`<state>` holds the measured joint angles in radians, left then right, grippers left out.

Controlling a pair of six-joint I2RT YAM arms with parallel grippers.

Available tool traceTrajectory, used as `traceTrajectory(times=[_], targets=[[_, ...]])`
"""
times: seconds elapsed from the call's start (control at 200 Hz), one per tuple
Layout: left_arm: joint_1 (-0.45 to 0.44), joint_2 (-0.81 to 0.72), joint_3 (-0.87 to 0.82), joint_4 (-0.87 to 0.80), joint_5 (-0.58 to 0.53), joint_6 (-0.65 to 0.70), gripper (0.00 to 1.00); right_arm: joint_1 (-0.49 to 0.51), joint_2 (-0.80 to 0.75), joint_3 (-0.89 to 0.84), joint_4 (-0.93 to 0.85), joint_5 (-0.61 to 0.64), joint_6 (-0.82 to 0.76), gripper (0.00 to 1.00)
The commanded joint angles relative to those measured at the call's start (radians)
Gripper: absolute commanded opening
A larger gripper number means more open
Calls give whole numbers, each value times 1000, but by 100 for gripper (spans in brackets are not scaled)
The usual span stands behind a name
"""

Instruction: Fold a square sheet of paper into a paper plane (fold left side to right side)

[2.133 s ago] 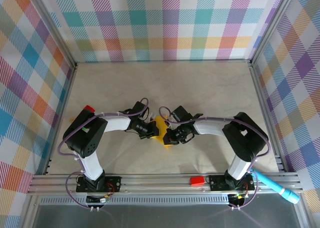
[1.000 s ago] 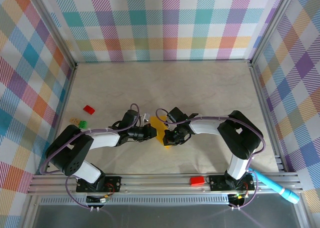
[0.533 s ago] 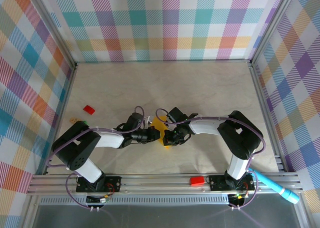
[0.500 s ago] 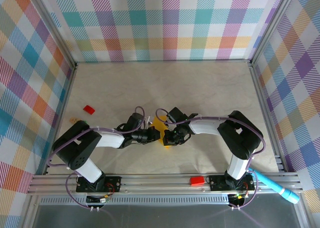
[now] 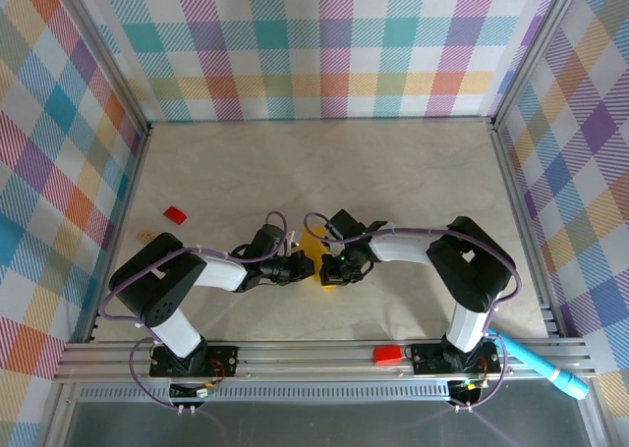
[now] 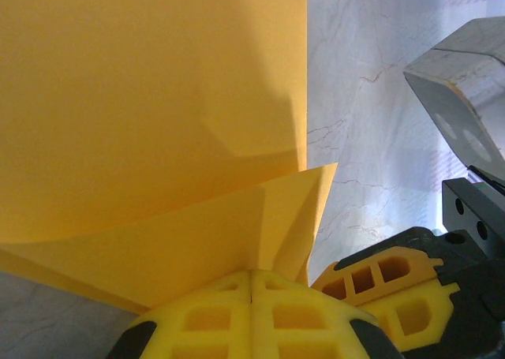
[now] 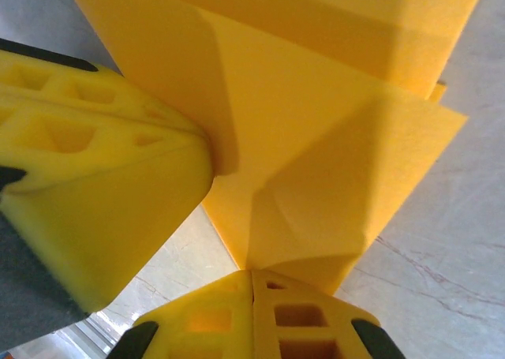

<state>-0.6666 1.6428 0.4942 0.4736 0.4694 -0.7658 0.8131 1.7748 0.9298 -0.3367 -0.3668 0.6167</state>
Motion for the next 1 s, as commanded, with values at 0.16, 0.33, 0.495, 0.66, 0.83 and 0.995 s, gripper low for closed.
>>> traceTrajectory(times=[0.16,0.33,0.495,0.66,0.83,0.995], targets=[[27,13,-32,-38,-60,38,3,12,89,-51,-154,149,-7,0],[95,10,-10,-81,-42,82,3,12,89,-44,-162,153,-11,0],[193,22,17,-121,-8,145,3,12,88,-43,-166,155,-13,0],[277,55,50,-175,19,222,3,12,86,-43,-163,155,-11,0],[327,77,84,-187,46,251,3,12,83,-44,-159,151,-9,0],[332,4,129,-277,48,289,3,12,72,-46,-147,146,-3,0]])
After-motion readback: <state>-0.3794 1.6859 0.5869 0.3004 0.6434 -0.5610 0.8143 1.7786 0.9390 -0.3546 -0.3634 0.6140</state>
